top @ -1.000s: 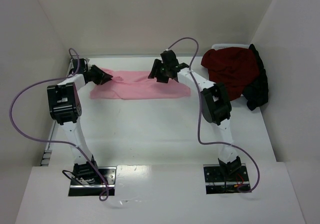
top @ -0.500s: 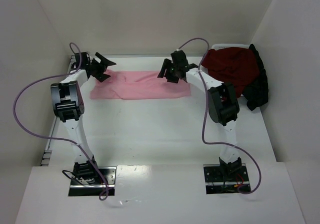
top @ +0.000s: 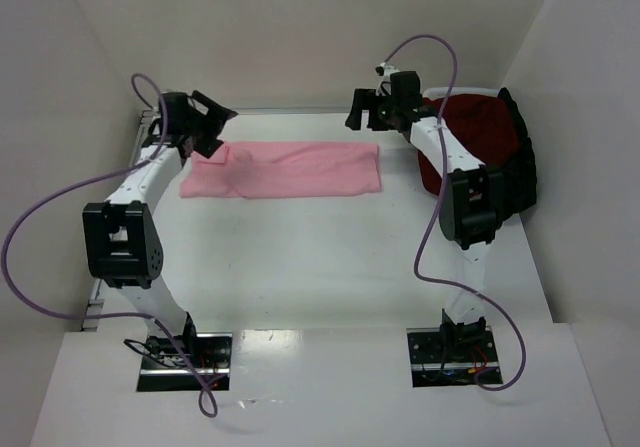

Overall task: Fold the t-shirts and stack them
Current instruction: Fold the other side of the tshirt into a rectangle

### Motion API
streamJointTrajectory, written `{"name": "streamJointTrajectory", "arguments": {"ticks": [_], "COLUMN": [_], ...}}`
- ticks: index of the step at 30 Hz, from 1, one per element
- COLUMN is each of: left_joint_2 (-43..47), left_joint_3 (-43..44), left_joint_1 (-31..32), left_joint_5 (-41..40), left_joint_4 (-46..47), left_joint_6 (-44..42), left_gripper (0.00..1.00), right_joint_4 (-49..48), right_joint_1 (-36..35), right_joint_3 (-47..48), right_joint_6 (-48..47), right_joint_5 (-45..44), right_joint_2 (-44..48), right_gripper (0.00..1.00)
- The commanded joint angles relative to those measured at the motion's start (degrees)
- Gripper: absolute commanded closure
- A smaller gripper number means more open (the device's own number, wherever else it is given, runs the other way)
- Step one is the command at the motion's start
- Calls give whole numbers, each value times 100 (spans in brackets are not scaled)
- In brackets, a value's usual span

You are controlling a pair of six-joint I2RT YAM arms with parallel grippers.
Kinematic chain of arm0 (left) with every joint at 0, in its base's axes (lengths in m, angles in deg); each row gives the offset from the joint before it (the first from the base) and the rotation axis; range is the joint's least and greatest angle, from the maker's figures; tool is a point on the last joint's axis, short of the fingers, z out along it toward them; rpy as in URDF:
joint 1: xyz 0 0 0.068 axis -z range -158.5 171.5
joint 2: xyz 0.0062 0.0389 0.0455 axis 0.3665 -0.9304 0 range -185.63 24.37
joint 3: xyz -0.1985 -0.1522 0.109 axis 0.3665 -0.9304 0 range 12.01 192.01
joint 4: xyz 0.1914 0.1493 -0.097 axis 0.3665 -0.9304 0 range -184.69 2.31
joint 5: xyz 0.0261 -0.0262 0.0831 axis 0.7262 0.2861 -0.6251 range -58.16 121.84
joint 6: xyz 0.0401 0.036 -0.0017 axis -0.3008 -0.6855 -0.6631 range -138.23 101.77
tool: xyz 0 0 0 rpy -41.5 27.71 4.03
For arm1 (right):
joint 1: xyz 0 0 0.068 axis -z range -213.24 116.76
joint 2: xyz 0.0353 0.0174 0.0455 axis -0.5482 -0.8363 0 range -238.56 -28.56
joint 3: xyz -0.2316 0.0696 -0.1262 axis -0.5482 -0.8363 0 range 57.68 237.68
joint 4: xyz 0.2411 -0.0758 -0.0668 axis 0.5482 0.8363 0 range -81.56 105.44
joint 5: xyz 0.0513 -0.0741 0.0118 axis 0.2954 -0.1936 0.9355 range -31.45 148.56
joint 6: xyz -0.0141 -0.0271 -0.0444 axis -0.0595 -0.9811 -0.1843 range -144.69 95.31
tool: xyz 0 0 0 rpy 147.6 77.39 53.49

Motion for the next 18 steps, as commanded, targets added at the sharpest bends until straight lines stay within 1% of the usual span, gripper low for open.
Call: {"name": "streamJointTrajectory", "arguments": {"ticks": [1,3,4,6,8,14,16,18], "left_joint_2": [-130,-279,-342,-517,-571,-843,-896,-896], "left_joint_3": [-248,-187,-186,-186,-186,-28,139,200], "left_joint_1": [703,976,1186,1319,1390,1461,1461,1461], "left_joint_5": [-1671,-2123,-2473,-2591,-2748,-2810,-2740,-2592], "left_joint_4": [-389,-582,-652,-881,-1030,-1093,-1093,-1093], "left_joint_6": [1043,1388,1703,2065,2529,2594,2463,2375], "left_gripper": [0,0,0,0,0,0,0,0], "right_joint_4": [92,161,214,215,337,522,602,654], "right_joint_1": [-95,-95,-95,-95,-95,-323,-421,-491], "right_joint_3": [415,467,468,416,415,354,354,354], "right_joint_6": [-1167,-1413,-1554,-1809,-2274,-3294,-3663,-4013], "right_joint_5": [548,496,495,548,496,56,-224,-278], "right_joint_2": [-49,-102,-102,-102,-102,-295,-409,-480], "right_gripper": [0,0,0,0,0,0,0,0]}}
